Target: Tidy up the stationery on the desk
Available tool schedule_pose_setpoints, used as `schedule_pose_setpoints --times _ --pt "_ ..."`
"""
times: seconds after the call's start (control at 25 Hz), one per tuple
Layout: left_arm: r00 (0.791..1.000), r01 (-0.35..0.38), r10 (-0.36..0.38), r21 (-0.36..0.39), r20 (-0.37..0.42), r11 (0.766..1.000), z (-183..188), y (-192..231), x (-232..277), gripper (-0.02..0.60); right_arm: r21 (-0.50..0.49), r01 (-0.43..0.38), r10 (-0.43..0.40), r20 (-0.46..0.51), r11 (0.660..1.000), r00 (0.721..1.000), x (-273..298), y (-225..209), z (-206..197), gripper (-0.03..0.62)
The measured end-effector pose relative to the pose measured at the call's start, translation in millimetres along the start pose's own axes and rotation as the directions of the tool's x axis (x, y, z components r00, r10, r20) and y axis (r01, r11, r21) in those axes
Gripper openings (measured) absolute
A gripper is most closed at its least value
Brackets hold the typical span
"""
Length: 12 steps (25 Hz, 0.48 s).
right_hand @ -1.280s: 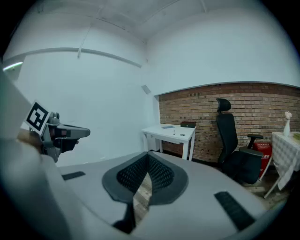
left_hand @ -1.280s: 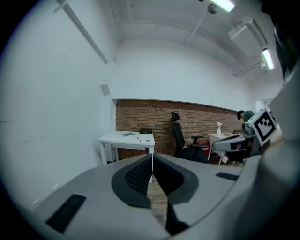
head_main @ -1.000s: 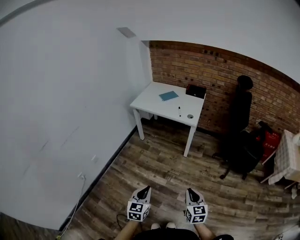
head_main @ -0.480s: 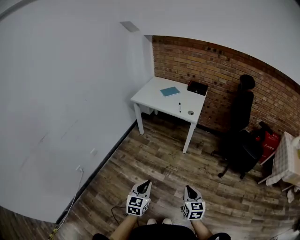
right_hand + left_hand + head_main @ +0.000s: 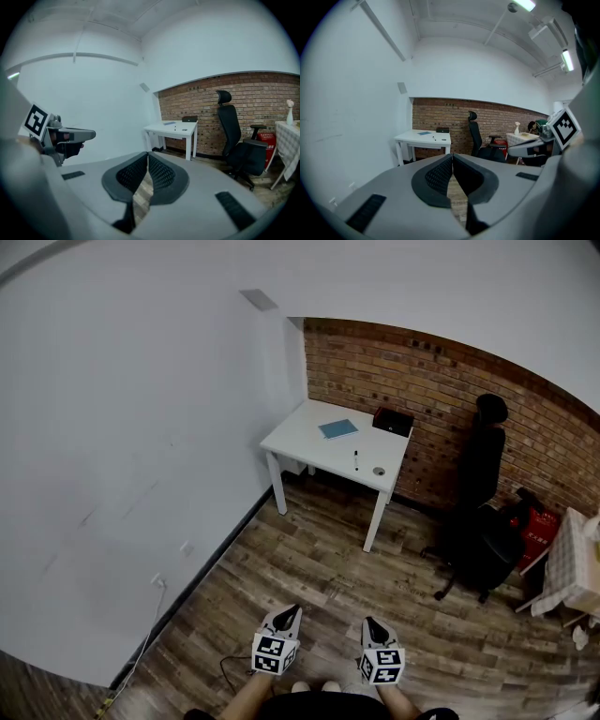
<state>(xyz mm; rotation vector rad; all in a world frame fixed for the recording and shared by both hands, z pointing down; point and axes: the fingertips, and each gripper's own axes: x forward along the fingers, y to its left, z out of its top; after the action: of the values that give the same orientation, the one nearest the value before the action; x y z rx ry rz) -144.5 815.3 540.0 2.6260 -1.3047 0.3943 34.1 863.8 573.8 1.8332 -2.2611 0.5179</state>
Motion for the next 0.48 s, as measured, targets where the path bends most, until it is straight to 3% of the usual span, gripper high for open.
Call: schedule_pose_setpoints --times 0.48 --pt "1.000 -0.011 0.011 0.005 -0.003 1.000 0.8 -34.9 10.2 0.017 -0.002 -0.055 0.055 -0.013 0.999 0.998 -11.3 -15.5 -8.8 0.023"
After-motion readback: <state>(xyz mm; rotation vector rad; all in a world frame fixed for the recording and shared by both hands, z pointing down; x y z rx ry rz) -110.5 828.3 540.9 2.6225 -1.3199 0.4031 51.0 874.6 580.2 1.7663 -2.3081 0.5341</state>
